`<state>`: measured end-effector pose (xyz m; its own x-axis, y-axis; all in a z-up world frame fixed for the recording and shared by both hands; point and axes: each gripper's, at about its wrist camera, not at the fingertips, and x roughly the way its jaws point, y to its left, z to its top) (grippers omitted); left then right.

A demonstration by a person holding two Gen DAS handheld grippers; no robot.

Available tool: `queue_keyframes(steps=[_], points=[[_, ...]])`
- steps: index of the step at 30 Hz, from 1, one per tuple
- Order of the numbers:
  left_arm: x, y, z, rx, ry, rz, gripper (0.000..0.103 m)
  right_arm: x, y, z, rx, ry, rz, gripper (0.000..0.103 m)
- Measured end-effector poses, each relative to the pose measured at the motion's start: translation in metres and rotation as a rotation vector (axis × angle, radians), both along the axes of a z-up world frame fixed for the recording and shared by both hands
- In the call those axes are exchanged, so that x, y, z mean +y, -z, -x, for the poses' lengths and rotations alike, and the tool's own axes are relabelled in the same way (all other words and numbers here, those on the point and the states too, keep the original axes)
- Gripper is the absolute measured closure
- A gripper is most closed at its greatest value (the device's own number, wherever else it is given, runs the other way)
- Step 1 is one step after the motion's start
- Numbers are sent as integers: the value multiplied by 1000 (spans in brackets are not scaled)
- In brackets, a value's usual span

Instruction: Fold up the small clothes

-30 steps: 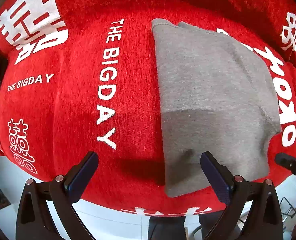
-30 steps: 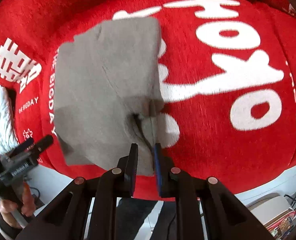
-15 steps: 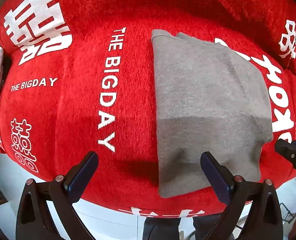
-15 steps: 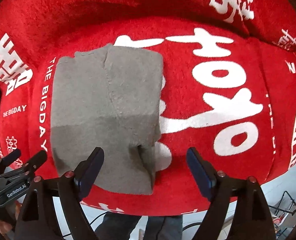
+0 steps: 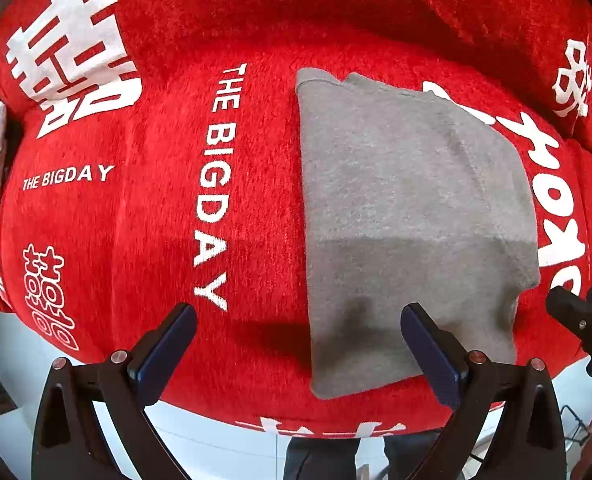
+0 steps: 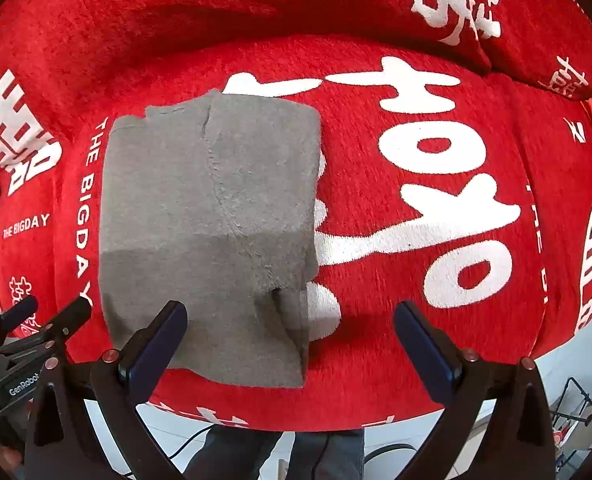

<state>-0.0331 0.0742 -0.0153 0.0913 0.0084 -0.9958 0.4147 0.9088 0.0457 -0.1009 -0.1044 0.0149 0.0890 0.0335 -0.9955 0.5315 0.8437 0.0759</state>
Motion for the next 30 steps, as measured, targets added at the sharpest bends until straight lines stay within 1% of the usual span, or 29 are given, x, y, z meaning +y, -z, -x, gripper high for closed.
queue_keyframes(steps=[30], points=[[3,2,-4,-13,13,-13,1,10,5,-9,19,-16,23,0]])
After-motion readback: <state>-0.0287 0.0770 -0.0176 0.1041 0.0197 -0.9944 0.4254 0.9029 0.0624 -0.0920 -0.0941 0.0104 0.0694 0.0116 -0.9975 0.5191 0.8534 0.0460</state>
